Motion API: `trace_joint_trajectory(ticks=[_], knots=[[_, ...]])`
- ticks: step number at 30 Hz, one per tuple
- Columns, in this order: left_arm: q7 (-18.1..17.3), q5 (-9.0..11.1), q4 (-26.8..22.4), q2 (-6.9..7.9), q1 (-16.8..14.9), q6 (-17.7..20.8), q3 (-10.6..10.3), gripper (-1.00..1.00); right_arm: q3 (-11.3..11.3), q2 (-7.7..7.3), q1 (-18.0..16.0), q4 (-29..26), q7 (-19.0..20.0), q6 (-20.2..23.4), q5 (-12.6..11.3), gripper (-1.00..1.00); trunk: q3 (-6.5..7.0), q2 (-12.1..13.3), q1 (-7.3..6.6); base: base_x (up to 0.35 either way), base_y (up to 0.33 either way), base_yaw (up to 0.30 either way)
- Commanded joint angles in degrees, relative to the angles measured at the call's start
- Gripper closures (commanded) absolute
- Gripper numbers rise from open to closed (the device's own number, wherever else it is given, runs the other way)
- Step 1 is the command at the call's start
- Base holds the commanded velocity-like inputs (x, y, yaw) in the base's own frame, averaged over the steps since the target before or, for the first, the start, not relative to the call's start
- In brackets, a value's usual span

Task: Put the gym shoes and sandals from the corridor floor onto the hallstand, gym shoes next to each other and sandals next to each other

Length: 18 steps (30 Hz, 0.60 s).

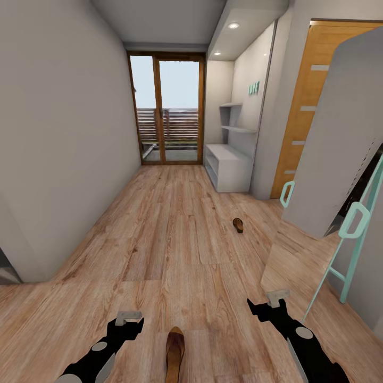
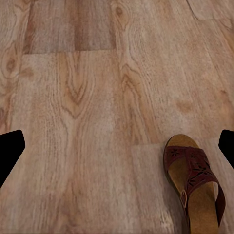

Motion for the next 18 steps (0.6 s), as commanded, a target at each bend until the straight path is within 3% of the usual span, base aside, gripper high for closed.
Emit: trace_joint_trajectory(ticks=[1,18], knots=[[-0.28,-0.37,0.09,-0.03,-0.05,-0.19,0.4,-1.0,-0.23,0.04,-0.03,-0.1,0.43,-0.01,0.57,-1.0,-0.05,-0.02,-0.01,0.0,0.0,0.0],[-0.34,-0.28,0.13,-0.22,-0.05,-0.19,0.49,-1.0,-0.25,0.04,-0.04,-0.2,0.38,-0.03,0.56,-1.0,-0.05,-0.02,-0.01,0.0,0.0,0.0]])
